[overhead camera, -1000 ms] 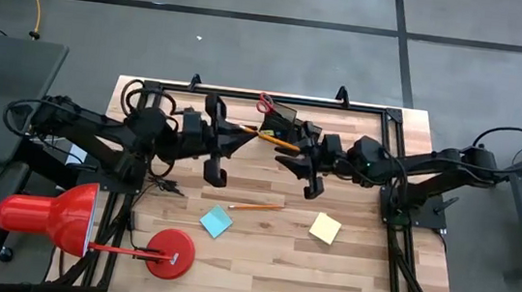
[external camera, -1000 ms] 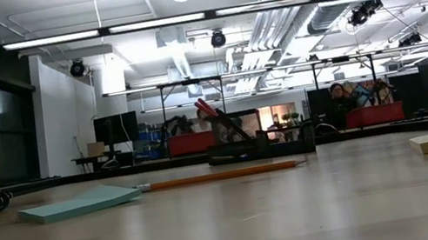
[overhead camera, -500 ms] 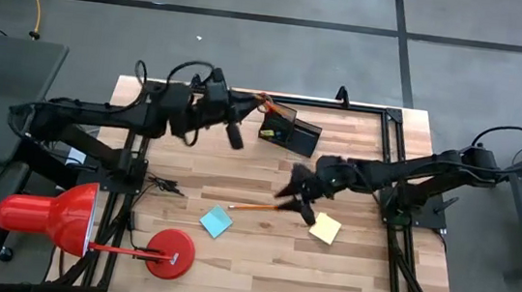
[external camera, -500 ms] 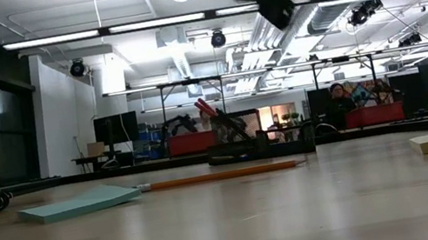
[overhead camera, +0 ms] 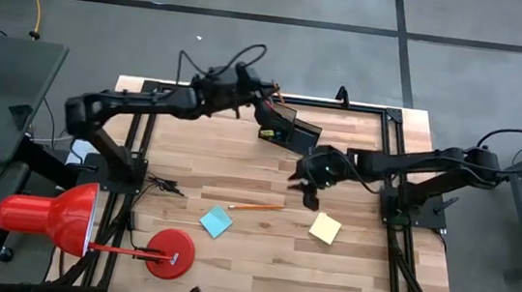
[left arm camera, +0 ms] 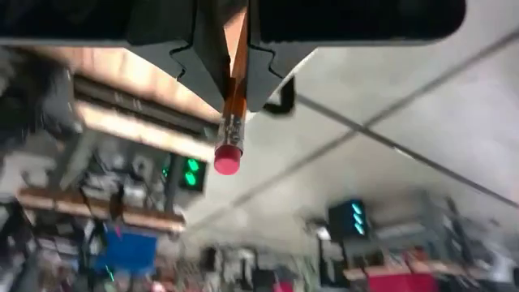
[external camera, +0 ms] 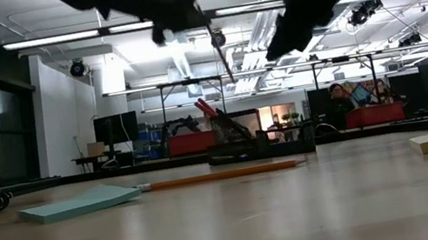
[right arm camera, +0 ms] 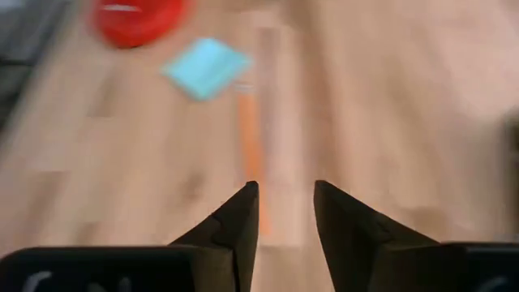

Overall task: Pick and place office supplies into organizer
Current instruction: Put the bottom yellow pencil in the black desk organizer, then put the yellow pencil in the black desk organizer

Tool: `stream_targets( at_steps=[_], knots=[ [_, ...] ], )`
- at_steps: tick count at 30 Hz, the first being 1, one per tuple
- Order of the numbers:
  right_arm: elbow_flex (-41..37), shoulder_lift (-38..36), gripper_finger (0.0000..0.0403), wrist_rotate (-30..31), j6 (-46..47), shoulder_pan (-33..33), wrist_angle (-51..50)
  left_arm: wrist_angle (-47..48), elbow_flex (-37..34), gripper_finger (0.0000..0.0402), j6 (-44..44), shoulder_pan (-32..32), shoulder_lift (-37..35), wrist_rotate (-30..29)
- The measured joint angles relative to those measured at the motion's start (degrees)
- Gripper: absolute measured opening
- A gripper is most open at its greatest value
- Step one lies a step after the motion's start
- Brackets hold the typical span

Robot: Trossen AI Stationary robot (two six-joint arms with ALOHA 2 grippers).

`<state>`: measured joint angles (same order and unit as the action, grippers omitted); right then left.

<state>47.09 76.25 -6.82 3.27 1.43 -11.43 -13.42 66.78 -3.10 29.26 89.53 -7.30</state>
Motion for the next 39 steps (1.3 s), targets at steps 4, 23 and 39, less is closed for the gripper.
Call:
stream_targets(
  at_steps=[4, 23, 39],
  knots=[
    [0.0, 0.0, 0.0099, 3.3, 6.4, 2.7, -2.7, -1.2, 0.0, 0.0005, 0.0, 1.8, 5.3, 3.9],
    [0.0, 0.0, 0.0094, 8.3, 17.2, 3.8, -2.7, -3.9, 0.0, 0.002, 4.3, 4.5, 10.9, 5.6],
    [0.1, 0.1, 0.0094, 10.0, 15.8, 3.8, -2.3, -4.1, 0.0, 0.0052, -2.8, 4.5, 10.9, 7.3]
  ],
)
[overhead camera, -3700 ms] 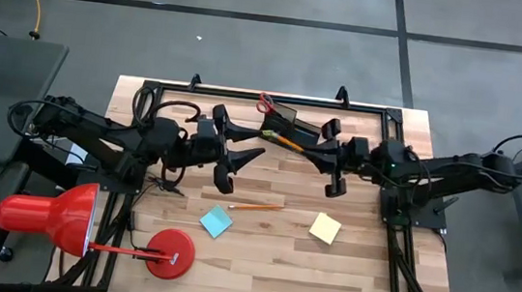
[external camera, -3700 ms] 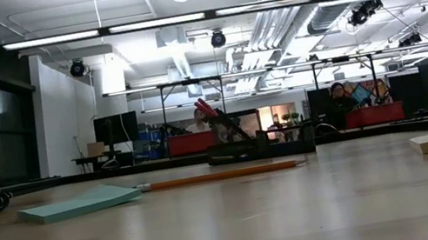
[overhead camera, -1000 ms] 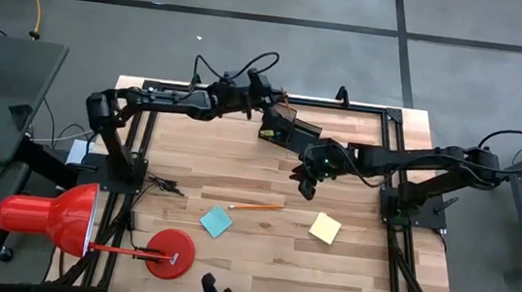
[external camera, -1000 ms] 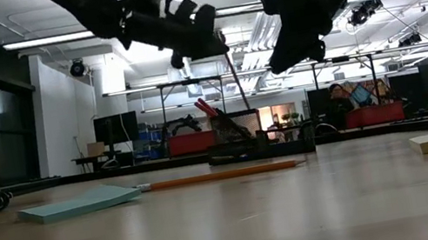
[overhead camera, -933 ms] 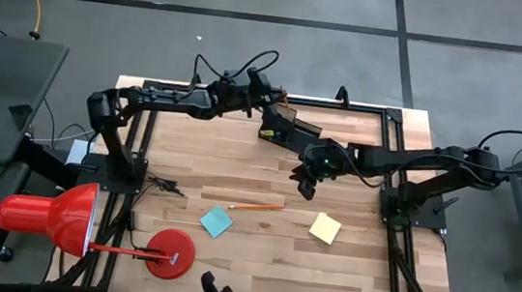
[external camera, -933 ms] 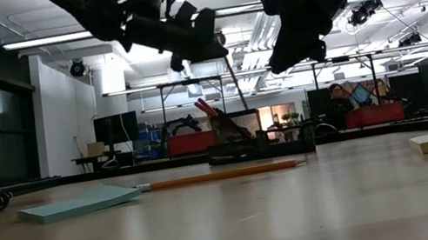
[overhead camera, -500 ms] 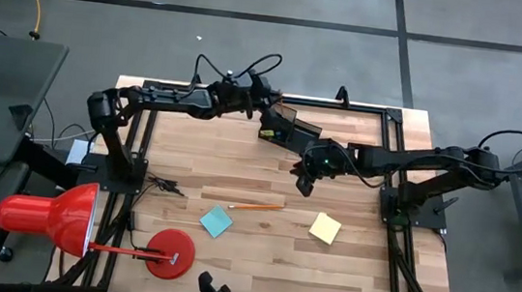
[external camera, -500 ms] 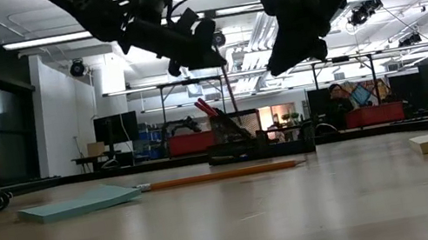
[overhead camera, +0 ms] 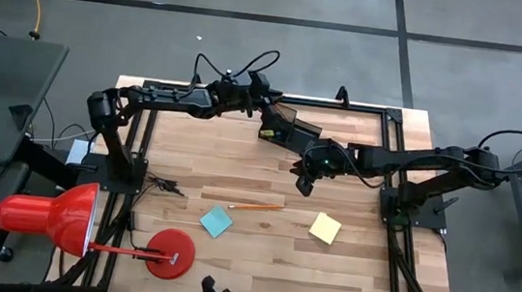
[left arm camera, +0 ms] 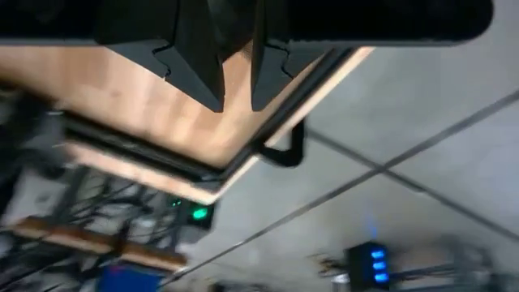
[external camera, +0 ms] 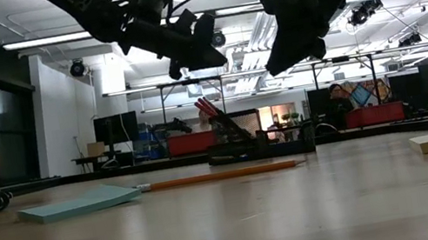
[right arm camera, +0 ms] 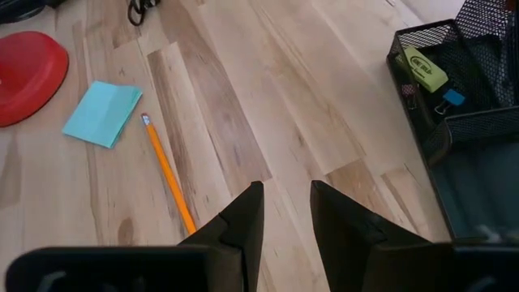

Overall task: Pick and place office supplies into organizer
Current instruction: Put the yellow pencil in the black desk organizer

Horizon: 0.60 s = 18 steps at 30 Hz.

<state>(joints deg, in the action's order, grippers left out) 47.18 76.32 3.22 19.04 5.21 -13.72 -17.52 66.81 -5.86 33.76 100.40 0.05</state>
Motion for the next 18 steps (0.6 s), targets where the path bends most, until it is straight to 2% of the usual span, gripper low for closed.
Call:
stream_targets(
  at_steps=[4, 8, 11, 14, 18],
  knots=[
    [0.0, 0.3, 0.0094, 0.8, -3.0, 0.0, 0.0, -4.7, 0.0, 0.0048, -2.3, 0.0, -0.2, 10.3],
    [0.0, 0.8, 0.0094, 4.5, -5.9, 0.0, -5.2, -3.9, 0.1, 0.0048, -3.6, -0.1, -0.3, 17.4],
    [0.0, 0.9, 0.0094, 5.0, -3.7, 0.0, -10.3, -0.7, 0.1, 0.0045, -4.2, 0.0, -0.3, 20.5],
    [-0.5, 0.9, 0.0094, 6.2, 2.6, -0.3, -9.9, 5.0, 0.0, 0.004, -4.5, 0.0, -0.3, 22.8],
    [-3.0, 0.8, 0.0094, 2.1, 0.4, -3.2, -0.5, 9.7, -0.1, 0.003, -1.4, -1.9, -1.8, 21.7]
  ],
)
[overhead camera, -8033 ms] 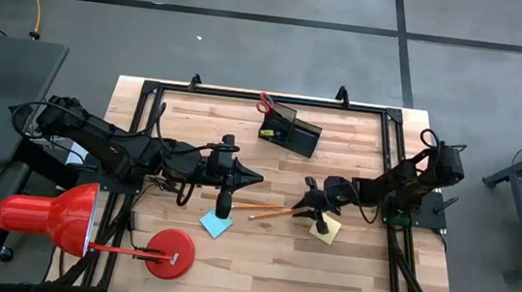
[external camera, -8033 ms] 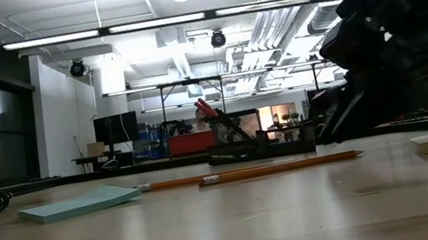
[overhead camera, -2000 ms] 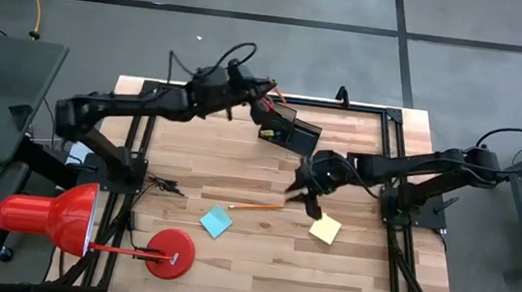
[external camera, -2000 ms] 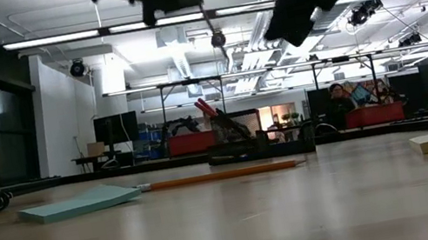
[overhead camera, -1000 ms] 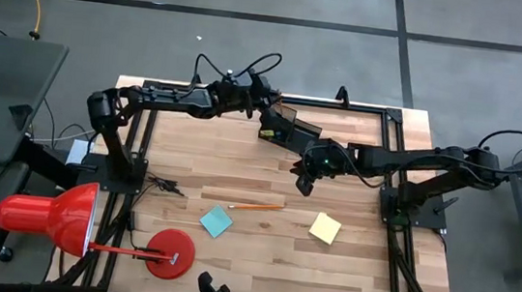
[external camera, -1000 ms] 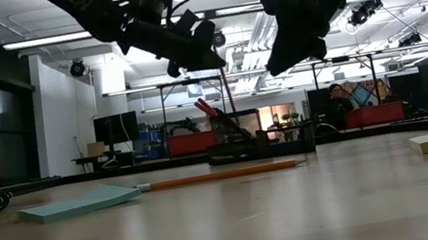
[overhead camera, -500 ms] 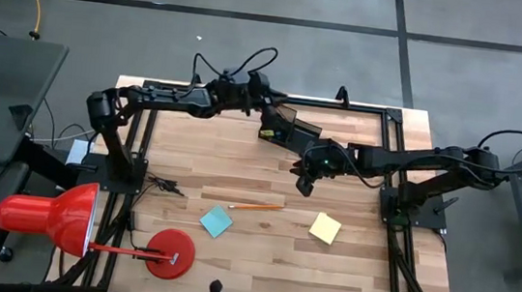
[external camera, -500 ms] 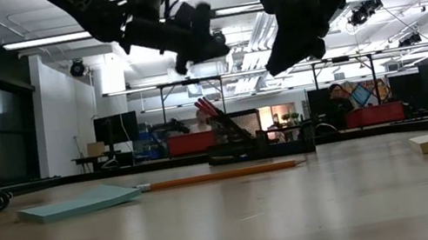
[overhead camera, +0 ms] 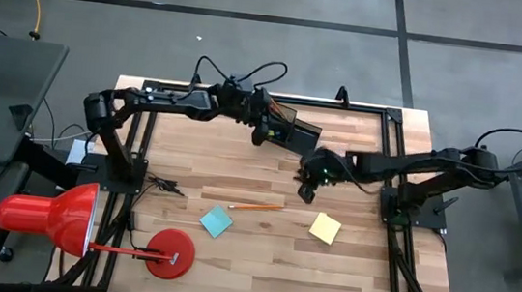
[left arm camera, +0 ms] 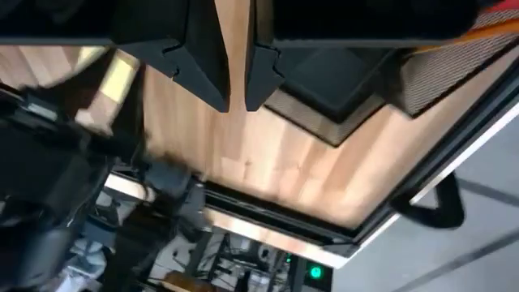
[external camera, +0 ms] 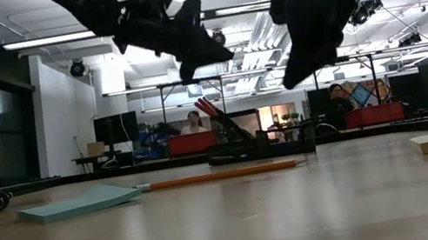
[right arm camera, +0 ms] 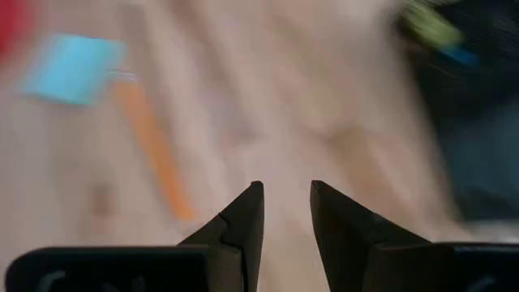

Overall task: Pick and place office supplies into organizer
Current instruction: Put the yellow pencil in the black desk organizer

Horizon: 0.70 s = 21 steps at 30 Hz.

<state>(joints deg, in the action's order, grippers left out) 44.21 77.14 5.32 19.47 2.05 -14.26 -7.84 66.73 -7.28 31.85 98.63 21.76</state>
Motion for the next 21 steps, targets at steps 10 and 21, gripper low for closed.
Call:
stream_targets(
  at_steps=[10, 21],
  knots=[
    [-28.0, 0.0, 0.0095, 7.8, 12.3, -9.7, 73.5, 1.6, 0.1, 0.0005, 2.9, -2.4, -8.2, -1.5],
    [-35.1, 0.0, 0.0144, 6.0, 2.3, -14.0, 73.3, 3.5, 0.0, 0.0004, -2.5, -2.4, -13.1, 2.4]
  ],
)
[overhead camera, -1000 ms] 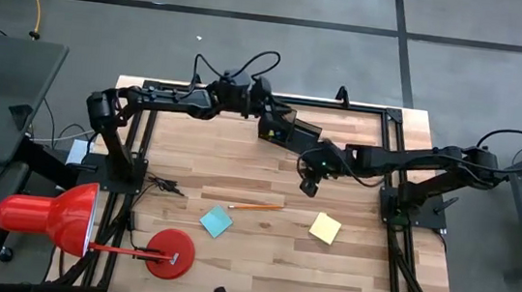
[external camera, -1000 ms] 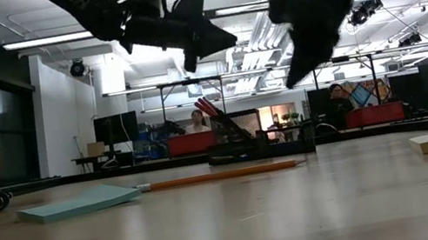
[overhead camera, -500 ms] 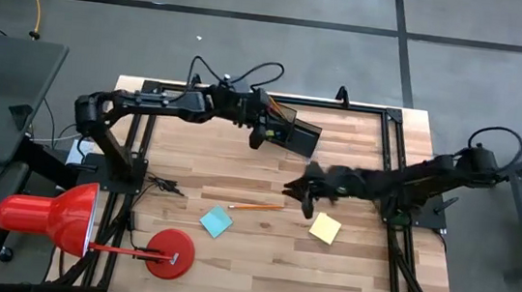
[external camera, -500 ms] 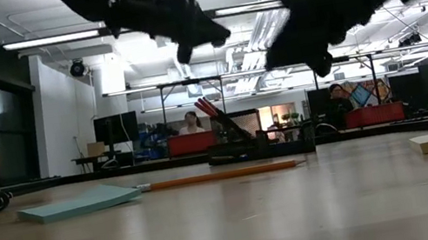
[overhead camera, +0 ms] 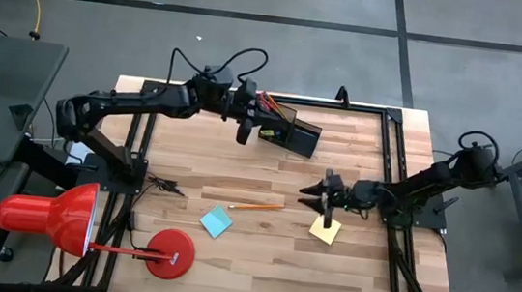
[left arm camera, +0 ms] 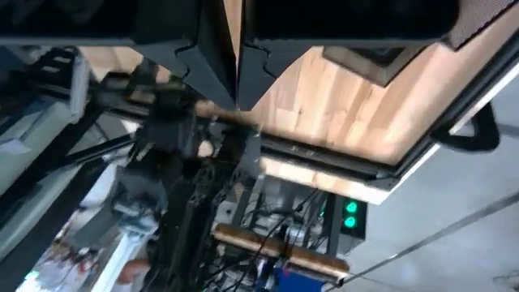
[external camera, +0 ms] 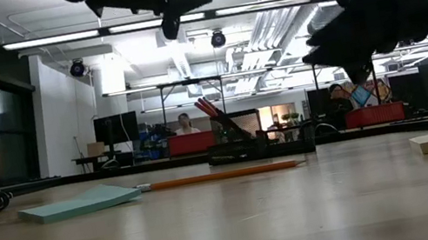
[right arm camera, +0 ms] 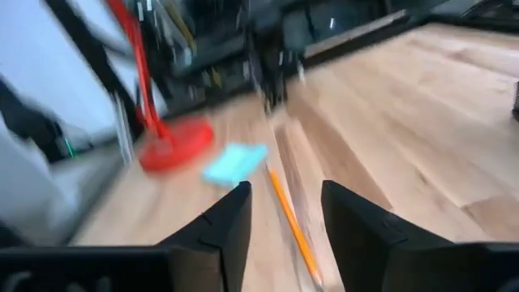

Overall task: Pick and place office supplies into organizer
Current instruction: Put the yellow pencil in the black desk organizer

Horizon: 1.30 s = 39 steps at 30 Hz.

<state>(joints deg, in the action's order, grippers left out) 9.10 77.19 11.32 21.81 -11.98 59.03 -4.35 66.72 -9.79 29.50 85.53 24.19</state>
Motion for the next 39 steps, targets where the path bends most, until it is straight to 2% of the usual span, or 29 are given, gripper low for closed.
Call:
stream_targets(
  at_steps=[3, 5, 10, 13, 20, 25, 28, 39],
  knots=[
    [2.8, 0.6, 0.0162, -0.7, -0.9, 0.2, -10.9, -0.8, 0.1, 0.0001, -0.1, -0.3, -0.8, 1.3],
    [3.4, 2.3, 0.0174, -2.5, -3.8, 0.4, -12.4, -0.2, 0.1, 0.0001, -0.2, -0.6, -1.0, 1.4],
    [3.8, 9.9, 0.0191, -2.0, -8.3, 0.4, -0.7, -0.2, 0.1, 0.0003, -1.5, -1.2, -1.1, 0.8],
    [6.0, 16.7, 0.0193, -1.7, -8.8, 0.4, 1.4, -0.1, 0.1, 0.0001, -2.4, -1.8, -1.2, 0.5],
    [14.7, 32.7, 0.0193, -6.4, -13.2, 0.7, 12.7, -0.7, 0.1, 0.0003, -2.7, -2.9, -1.2, 0.4],
    [19.9, 40.5, 0.0191, -10.3, -15.2, 2.0, 13.4, -1.7, 0.1, 0.0001, -3.5, -3.3, -1.2, 1.5],
    [20.1, 42.2, 0.0184, -11.0, -16.0, 3.1, 16.2, -2.0, 0.1, 0.0003, -3.6, -3.4, -1.2, 2.2],
    [16.6, 42.4, 0.0161, -13.7, -16.8, 4.6, 15.3, -2.0, 0.0, 0.0002, -3.6, -3.8, -1.2, 3.6]
  ],
)
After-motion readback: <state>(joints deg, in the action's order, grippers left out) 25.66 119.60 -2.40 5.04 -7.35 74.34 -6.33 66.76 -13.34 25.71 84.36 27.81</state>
